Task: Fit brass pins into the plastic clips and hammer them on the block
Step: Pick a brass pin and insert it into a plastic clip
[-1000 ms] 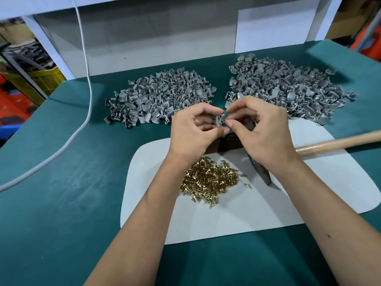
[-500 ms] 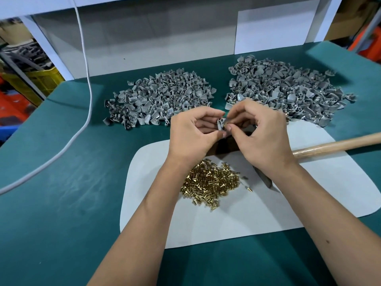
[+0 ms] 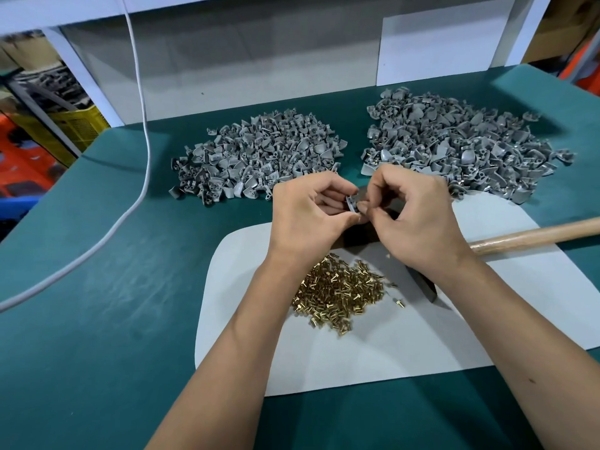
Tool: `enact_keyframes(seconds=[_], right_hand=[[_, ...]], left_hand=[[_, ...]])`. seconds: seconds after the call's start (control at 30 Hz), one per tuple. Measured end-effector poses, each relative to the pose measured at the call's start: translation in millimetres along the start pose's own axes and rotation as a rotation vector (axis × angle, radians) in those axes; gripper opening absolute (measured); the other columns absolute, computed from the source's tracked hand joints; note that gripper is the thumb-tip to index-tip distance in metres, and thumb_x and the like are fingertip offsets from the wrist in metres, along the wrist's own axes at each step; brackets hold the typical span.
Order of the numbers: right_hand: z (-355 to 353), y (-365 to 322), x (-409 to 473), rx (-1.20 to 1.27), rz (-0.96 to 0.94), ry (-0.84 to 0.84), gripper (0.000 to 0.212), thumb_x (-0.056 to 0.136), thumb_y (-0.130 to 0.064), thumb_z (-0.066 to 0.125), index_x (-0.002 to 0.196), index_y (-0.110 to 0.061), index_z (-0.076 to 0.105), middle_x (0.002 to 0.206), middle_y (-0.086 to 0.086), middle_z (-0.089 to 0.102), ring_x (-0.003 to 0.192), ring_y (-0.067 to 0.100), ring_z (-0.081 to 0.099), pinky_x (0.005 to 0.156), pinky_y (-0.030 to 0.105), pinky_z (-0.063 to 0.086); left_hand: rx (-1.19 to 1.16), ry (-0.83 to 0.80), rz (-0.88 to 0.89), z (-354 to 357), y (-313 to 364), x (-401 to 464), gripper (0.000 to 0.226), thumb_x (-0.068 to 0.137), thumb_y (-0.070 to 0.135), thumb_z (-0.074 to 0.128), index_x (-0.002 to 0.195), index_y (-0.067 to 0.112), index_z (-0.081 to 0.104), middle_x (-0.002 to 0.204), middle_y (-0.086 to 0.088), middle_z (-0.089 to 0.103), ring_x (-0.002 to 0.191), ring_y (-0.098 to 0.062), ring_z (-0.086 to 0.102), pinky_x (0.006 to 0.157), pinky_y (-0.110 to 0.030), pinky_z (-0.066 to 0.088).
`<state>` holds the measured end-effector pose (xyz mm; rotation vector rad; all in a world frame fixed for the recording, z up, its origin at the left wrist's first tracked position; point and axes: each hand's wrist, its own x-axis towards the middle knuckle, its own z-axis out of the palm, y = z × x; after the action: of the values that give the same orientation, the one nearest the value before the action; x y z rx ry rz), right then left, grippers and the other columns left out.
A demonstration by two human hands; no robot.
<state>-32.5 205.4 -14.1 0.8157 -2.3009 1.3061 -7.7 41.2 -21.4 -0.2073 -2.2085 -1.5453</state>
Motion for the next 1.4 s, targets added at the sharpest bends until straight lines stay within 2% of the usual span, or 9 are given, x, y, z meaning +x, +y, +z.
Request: enact_keyframes(seconds=[0.07,0.17,0.27,0.4,0.57,0.73,0.87,1.1,1.4], right_hand=[[-1,1,0,-0.013,0.004,-0.019,0.032,0.076,0.01,0.071,0.074,-0.019,0.057,0.071,-0.005,0.065,0.069,0.017,0.064,0.061,0.042,0.055],[-4,2,2,0.008,0.031,-0.055,0.025,0.081,0.002,0.075,0.082,-0.019,0.062,0.078,-0.007,0.069,0.077,0.013,0.069,0.071,0.042,0.058],[-9,2,2,0.052,0.034,-0.076,0.023,0.082,0.001,0.077,0.092,-0.016,0.067,0.085,-0.011,0.072,0.085,0.01,0.072,0.078,0.035,0.061],[-8,1,0,0.0,-0.01,-0.028,0.018,0.083,-0.001,0.079,0.097,-0.013,0.074,0.087,-0.008,0.074,0.086,0.003,0.072,0.08,0.028,0.06],[-10,0,-2,-0.135,-0.138,0.032,0.007,0.086,-0.006,0.079,0.093,-0.008,0.078,0.09,0.0,0.073,0.086,0.013,0.068,0.082,0.032,0.056],[-11,1,-1,-0.162,-0.157,0.025,0.004,0.09,-0.005,0.074,0.093,-0.005,0.075,0.091,0.002,0.068,0.089,0.017,0.063,0.081,0.031,0.052],[-7,3,-2,-0.143,-0.084,0.06,0.002,0.091,-0.004,0.071,0.092,-0.006,0.072,0.089,0.001,0.067,0.085,0.015,0.061,0.077,0.025,0.049],[-5,5,-3,-0.093,-0.005,0.092,0.003,0.091,-0.005,0.071,0.092,-0.007,0.073,0.087,0.001,0.069,0.082,0.013,0.062,0.074,0.022,0.049],[0,2,-5,-0.164,0.007,0.125,0.004,0.088,-0.004,0.071,0.089,-0.006,0.073,0.084,0.002,0.069,0.077,0.013,0.061,0.072,0.014,0.046]], left_hand=[[-0.009,-0.014,-0.016,-1,-2,0,0.034,0.061,0.003,0.096,0.086,0.015,0.076,0.076,0.0,0.073,0.068,-0.017,0.069,0.068,-0.027,0.061],[-0.06,-0.023,-0.057,-3,-7,2,0.036,0.061,0.004,0.096,0.088,0.014,0.076,0.075,0.005,0.071,0.07,-0.007,0.067,0.068,-0.021,0.057],[-0.09,-0.02,-0.075,-4,-9,3,0.038,0.061,0.005,0.097,0.088,0.02,0.075,0.078,0.0,0.074,0.074,-0.012,0.071,0.072,-0.026,0.061],[-0.115,-0.02,-0.073,-3,-10,4,0.039,0.061,0.004,0.096,0.091,0.018,0.075,0.083,-0.009,0.076,0.077,-0.021,0.074,0.077,-0.033,0.063],[-0.131,-0.019,-0.077,-2,-6,3,0.039,0.06,0.004,0.096,0.091,0.015,0.074,0.084,-0.011,0.074,0.074,-0.014,0.071,0.074,-0.024,0.061],[-0.162,-0.019,-0.099,-1,-4,3,0.036,0.067,0.008,0.094,0.097,0.01,0.074,0.088,-0.012,0.076,0.083,-0.019,0.075,0.08,-0.03,0.061],[-0.199,-0.028,-0.108,2,-4,0,0.046,0.066,0.002,0.093,0.107,0.006,0.073,0.095,-0.011,0.077,0.088,-0.022,0.076,0.084,-0.033,0.061],[-0.209,-0.006,-0.113,9,-2,-1,0.027,0.073,-0.004,0.087,0.097,0.003,0.078,0.09,-0.012,0.079,0.085,-0.029,0.077,0.084,-0.04,0.063],[-0.235,-0.028,-0.149,9,-1,-2,0.026,0.075,-0.008,0.084,0.09,0.012,0.079,0.084,-0.008,0.079,0.077,-0.017,0.076,0.077,-0.03,0.063]])
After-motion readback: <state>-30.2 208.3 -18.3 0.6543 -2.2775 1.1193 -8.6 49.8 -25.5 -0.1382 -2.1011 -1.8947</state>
